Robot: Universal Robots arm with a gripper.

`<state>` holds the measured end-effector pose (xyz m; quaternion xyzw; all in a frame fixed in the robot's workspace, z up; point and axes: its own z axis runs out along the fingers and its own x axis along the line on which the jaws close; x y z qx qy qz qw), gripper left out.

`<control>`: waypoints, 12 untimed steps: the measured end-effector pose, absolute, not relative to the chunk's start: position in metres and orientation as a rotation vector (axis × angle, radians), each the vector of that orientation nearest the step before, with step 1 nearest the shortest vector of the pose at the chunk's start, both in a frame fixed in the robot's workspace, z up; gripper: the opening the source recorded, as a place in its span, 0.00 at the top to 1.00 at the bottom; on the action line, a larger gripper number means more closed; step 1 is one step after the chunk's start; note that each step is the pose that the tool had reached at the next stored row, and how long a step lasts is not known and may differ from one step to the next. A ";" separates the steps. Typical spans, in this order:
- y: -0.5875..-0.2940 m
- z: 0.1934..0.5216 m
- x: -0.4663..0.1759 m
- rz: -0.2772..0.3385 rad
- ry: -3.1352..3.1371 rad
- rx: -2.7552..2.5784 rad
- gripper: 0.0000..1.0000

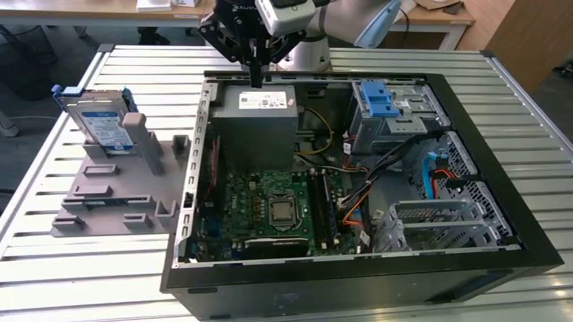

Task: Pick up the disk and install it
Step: 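Reach for the disk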

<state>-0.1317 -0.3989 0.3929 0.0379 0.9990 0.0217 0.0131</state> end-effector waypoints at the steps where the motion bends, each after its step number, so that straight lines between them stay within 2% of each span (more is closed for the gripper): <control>1: -0.399 0.393 -0.132 0.068 3.113 0.118 0.89; 12: -0.399 0.393 -0.133 0.068 3.113 0.118 0.89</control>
